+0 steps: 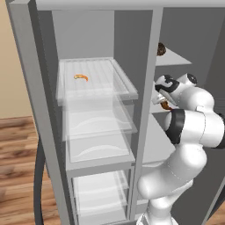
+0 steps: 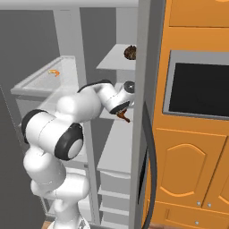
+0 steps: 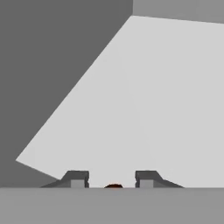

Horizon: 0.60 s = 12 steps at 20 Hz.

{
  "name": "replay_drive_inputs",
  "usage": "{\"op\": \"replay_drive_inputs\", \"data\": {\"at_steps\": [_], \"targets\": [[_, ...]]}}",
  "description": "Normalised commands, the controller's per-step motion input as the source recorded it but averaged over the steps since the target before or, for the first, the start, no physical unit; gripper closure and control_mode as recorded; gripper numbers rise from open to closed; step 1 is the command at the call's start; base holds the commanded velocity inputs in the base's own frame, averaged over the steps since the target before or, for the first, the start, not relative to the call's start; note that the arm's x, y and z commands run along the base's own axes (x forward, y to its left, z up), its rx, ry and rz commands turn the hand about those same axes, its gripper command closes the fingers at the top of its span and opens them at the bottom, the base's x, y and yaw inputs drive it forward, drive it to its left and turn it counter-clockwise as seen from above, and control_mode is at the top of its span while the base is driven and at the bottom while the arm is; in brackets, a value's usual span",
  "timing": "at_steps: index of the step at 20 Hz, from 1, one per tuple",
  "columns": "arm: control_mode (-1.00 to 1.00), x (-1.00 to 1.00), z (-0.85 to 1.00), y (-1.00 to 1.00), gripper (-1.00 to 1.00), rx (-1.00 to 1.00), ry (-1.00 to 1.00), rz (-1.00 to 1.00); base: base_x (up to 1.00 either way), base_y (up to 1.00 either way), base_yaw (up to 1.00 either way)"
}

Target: There's a chicken drumstick in the fridge that needs to be moved to the freezer for freezing. Pick up the chicken drumstick from the fridge, place it on any shelf in the freezer, and close the fridge and freezer doors when done.

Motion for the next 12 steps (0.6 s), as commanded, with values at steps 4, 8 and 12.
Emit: {"op": "replay_drive_inputs", "data": {"at_steps": [4,8,12], "targets": [[-1.00,0.50,0.00,0.00,1.00,0.00,0.00,0.00,0.00,0.00,0.00],[-1.00,0.42,0.00,-0.06,1.00,0.01,0.00,0.00,0.00,0.00,0.00],[-1.00,0.29,-0.15,-0.04,1.00,0.00,-0.03,0.00,0.00,0.00,0.00]]}}
